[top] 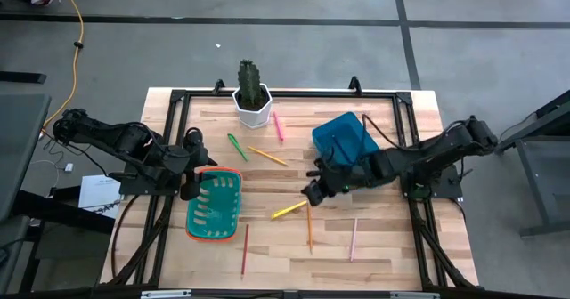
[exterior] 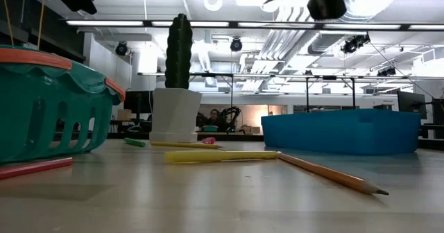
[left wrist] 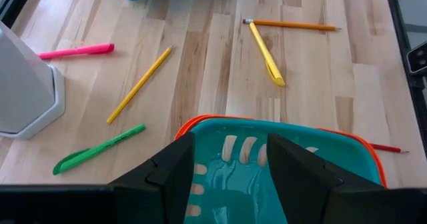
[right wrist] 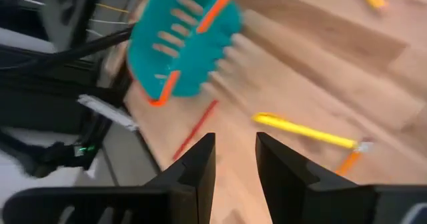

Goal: Sort pens & pencils
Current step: Put the yellow pencil into the blue bin

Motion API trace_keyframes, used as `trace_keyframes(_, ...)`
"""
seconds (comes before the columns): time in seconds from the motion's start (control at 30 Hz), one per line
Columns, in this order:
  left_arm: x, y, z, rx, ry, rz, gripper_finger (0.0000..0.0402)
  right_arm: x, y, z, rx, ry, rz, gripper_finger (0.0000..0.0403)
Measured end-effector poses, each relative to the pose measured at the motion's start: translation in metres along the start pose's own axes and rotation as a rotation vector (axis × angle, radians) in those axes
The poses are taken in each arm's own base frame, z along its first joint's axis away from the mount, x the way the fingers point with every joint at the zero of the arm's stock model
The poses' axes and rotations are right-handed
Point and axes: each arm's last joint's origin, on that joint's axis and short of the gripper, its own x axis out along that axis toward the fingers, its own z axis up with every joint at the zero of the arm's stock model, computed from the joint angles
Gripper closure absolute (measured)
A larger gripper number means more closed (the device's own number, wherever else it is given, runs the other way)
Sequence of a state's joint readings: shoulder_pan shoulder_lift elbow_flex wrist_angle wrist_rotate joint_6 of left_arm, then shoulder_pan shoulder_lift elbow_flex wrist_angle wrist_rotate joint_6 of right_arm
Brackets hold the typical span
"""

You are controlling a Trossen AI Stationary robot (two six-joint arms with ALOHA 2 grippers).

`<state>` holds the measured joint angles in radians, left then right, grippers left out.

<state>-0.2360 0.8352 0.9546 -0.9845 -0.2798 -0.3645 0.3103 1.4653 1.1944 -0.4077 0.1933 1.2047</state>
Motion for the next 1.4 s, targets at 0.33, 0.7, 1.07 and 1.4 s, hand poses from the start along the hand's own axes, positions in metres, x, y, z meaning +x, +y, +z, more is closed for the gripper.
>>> trace_keyframes(0.33, -0.001, -0.005, 0.015, -0.021, -0.152, -0.056, 0.0227, -0.002, 0.032, -0.004, -0.083, -0.244, 0.229, 0.0304)
trace_keyframes(0.7, -0.012, -0.011, 0.046, -0.032, -0.492, -0.048, 0.0227, -0.01, 0.043, 0.046, -0.287, -0.583, 0.344, 0.0304)
trace_keyframes(1.07, -0.008, -0.015, 0.037, 0.005, -0.365, -0.22, 0.0227, 0.008, 0.012, 0.033, -0.263, -0.042, 0.27, 0.0304)
trace_keyframes(1.4, 0.007, -0.014, 0.03, -0.098, -0.232, -0.096, 0.0227, 0.013, -0.007, 0.026, -0.3, 0.058, 0.08, 0.0304)
